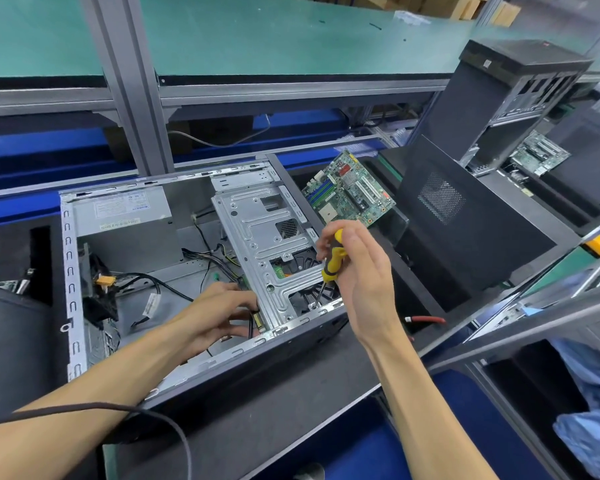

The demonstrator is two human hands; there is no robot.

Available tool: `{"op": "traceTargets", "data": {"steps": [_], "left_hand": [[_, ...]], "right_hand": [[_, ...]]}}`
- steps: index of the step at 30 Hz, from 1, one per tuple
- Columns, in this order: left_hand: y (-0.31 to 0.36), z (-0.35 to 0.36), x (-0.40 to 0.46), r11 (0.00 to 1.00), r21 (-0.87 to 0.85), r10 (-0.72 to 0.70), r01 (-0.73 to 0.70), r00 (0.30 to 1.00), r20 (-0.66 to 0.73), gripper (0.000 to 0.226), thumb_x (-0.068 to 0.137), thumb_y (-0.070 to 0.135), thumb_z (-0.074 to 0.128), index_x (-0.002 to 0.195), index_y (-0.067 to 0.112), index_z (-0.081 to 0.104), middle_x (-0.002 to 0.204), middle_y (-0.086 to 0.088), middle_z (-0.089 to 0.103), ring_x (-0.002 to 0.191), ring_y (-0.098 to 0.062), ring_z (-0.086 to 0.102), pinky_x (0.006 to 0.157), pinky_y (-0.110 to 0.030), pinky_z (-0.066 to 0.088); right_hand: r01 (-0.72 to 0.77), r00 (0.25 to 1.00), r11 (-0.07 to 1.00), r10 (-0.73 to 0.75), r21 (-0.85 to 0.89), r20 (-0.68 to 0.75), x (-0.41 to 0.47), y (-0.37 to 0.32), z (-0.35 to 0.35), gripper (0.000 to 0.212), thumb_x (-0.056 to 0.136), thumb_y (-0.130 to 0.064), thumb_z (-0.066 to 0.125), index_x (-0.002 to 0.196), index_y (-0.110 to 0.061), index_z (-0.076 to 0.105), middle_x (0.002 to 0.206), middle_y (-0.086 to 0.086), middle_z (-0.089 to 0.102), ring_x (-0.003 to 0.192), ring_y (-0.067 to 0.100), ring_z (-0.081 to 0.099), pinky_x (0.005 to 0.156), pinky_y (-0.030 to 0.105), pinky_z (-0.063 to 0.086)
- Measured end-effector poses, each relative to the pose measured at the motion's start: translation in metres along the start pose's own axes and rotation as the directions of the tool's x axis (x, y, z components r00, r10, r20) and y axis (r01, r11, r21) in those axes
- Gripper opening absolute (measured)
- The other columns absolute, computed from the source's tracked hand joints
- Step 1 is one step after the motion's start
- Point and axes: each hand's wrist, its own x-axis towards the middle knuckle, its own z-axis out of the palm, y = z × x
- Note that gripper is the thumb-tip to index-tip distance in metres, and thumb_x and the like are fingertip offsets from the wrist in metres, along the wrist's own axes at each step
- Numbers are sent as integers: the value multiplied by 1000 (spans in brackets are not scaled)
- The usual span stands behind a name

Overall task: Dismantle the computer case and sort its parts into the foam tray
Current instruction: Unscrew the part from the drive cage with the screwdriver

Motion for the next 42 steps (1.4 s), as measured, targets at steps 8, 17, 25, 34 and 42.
{"op": "traceTargets", "data": {"steps": [8, 17, 25, 34, 42], "left_hand": [[0, 0, 1, 999, -36, 4, -4, 1000, -4, 18, 83, -7, 61, 98, 0, 69, 97, -13, 77, 67, -14, 69, 49, -26, 53], [15, -1, -17, 610, 789, 44, 77, 991, -130, 39, 94, 48, 58, 115, 16, 53, 113, -8, 73, 92, -24, 73, 69, -36, 58], [55, 41, -16, 97, 771, 484, -629, 707, 516, 19, 92, 26, 69, 111, 22, 69, 102, 9, 66, 90, -5, 61, 89, -22, 50], [38, 51, 21, -1, 689, 447, -725, 616, 649, 4, 89, 18, 69, 93, 16, 71, 89, 14, 56, 79, -2, 50, 77, -9, 40], [42, 53, 22, -9, 727, 384, -686, 669, 636, 2, 90, 23, 65, 90, 21, 65, 88, 15, 57, 79, -4, 52, 70, -6, 39]], "right_hand": [[-24, 997, 998, 29, 55, -76, 3, 0, 1, 22, 94, -36, 53, 90, -15, 52, 72, 3, 52, 64, 19, 42, 59, 32, 29], [-43, 996, 984, 55, 174, -67, 7, 1, 5, 40, 104, -45, 38, 82, -17, 55, 52, -3, 37, 51, 17, 28, 55, 34, 23], [16, 991, 1000, -15, 0, -129, 12, 6, 2, 45, 102, -47, 44, 67, -24, 62, 67, -2, 55, 65, 17, 49, 68, 41, 39], [-23, 992, 980, 47, 197, -120, 15, 6, 8, 54, 108, -44, 30, 70, -17, 57, 45, -2, 39, 43, 16, 34, 52, 28, 35], [2, 994, 951, 33, 309, -108, 16, 1, 4, 54, 110, -39, 29, 67, -12, 50, 43, -2, 36, 42, 18, 28, 49, 30, 29]]}}
